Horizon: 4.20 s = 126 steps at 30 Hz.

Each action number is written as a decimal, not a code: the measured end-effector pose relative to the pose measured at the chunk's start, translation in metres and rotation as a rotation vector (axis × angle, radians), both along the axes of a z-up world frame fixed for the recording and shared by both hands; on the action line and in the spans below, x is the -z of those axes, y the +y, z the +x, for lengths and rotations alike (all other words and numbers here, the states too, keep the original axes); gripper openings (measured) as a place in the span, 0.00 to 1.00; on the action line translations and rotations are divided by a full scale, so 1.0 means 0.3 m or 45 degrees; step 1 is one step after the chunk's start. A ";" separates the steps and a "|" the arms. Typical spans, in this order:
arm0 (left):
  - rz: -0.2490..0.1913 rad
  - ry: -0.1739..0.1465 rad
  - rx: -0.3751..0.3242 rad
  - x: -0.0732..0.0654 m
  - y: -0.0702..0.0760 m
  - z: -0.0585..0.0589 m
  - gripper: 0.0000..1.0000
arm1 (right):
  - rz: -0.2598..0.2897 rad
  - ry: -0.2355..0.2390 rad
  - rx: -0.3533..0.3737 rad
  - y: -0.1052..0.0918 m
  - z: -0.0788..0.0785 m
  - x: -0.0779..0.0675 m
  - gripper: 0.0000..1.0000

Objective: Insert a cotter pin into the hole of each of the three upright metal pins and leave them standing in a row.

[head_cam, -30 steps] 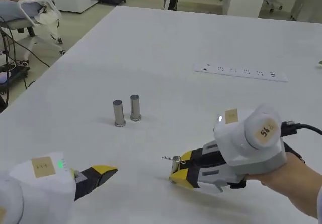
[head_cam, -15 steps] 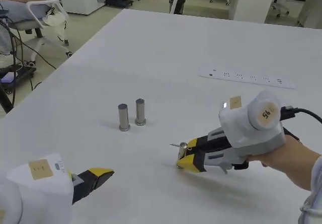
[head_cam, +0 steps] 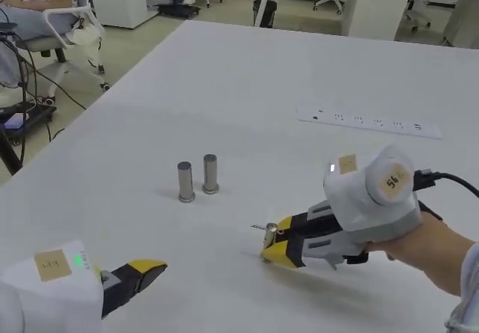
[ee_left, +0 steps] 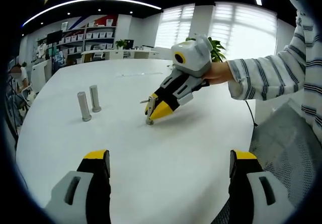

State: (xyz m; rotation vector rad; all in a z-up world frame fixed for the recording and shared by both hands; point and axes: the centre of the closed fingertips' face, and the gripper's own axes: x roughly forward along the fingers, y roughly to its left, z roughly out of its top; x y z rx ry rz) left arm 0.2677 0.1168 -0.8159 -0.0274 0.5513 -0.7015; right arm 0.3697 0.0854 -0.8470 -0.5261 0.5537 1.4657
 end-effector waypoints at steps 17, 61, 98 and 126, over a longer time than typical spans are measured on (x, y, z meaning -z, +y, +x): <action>-0.064 -0.023 -0.016 -0.040 0.008 -0.009 0.99 | 0.094 -0.012 0.149 -0.017 0.017 -0.113 0.25; -0.141 -0.089 -0.048 -0.128 0.096 0.082 0.94 | 0.343 0.280 0.844 -0.342 -0.201 -0.190 1.00; -0.015 -0.174 -0.407 -0.032 0.321 0.558 0.40 | 0.412 0.335 1.041 -0.381 -0.253 -0.209 1.00; 0.161 -0.163 -0.270 0.040 0.320 0.628 0.12 | 0.350 0.378 1.021 -0.372 -0.291 -0.166 0.98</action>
